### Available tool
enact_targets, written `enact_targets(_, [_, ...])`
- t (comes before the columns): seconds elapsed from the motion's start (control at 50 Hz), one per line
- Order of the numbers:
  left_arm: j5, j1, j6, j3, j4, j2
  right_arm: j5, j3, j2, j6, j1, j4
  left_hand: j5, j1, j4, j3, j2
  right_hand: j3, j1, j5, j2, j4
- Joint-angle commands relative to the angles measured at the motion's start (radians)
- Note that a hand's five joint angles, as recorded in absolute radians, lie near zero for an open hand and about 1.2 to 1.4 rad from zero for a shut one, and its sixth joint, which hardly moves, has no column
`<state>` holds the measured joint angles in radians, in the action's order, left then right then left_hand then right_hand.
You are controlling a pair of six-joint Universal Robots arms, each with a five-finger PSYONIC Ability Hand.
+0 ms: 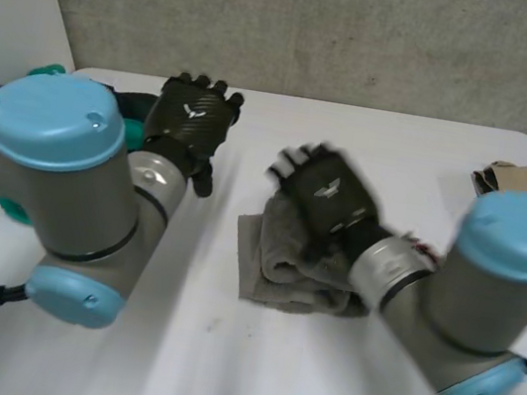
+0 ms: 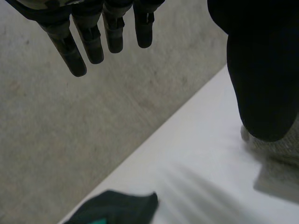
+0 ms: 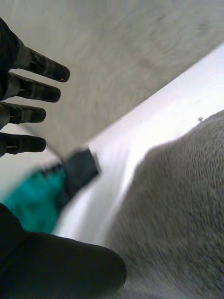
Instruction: Fold the laundry.
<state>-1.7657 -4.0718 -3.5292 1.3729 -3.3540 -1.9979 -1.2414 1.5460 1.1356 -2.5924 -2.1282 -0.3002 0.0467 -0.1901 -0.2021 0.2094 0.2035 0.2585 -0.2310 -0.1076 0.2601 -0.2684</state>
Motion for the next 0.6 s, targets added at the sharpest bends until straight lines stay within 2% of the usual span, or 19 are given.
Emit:
enact_targets(0.02, [0.054, 0.088, 0.022, -0.150, -0.042, -0.133, 0.000, 0.029, 0.142, -0.483, 0.175, 0.079, -0.028, -0.003, 0.009, -0.016, -0.011, -0.084, 0.056, 0.108, -0.086, 0.094])
enact_targets(0.12, [0.149, 0.151, 0.055, -0.230, -0.035, -0.237, -0.007, -0.056, 0.090, -0.471, 0.215, 0.252, -0.022, -0.009, 0.003, -0.011, -0.005, -0.084, 0.056, 0.108, -0.086, 0.094])
enact_targets(0.22, [0.160, 0.177, 0.055, -0.317, -0.010, -0.343, -0.010, -0.179, -0.036, -0.474, 0.228, 0.360, -0.022, -0.009, 0.003, -0.011, -0.005, -0.084, 0.056, 0.108, -0.086, 0.094])
enact_targets(0.28, [0.155, 0.174, 0.052, -0.385, 0.050, -0.407, -0.012, -0.245, -0.100, -0.469, 0.228, 0.404, 0.001, -0.032, -0.020, 0.013, 0.019, -0.084, 0.056, 0.108, -0.086, 0.094])
enact_targets(0.32, [0.146, 0.171, 0.049, -0.419, 0.097, -0.436, -0.012, -0.268, -0.132, -0.466, 0.223, 0.417, 0.004, -0.035, -0.023, 0.016, 0.022, -0.084, 0.056, 0.108, -0.086, 0.094])
enact_targets(0.42, [0.030, 0.165, 0.009, -0.459, 0.249, -0.487, -0.012, -0.322, -0.203, -0.424, 0.212, 0.432, 0.004, -0.035, -0.023, 0.016, 0.022, -0.084, 0.056, 0.108, -0.086, 0.094])
enact_targets(0.5, [-0.026, 0.165, -0.048, -0.416, 0.252, -0.470, -0.015, -0.352, -0.250, -0.382, 0.212, 0.435, 0.004, -0.035, -0.023, 0.016, 0.022, -0.084, 0.056, 0.108, -0.086, 0.094])
enact_targets(0.6, [-0.032, 0.166, -0.083, -0.374, 0.254, -0.443, -0.049, -0.382, -0.309, -0.330, 0.202, 0.443, 0.001, -0.032, -0.020, 0.013, 0.019, -0.084, 0.056, 0.108, -0.086, 0.094])
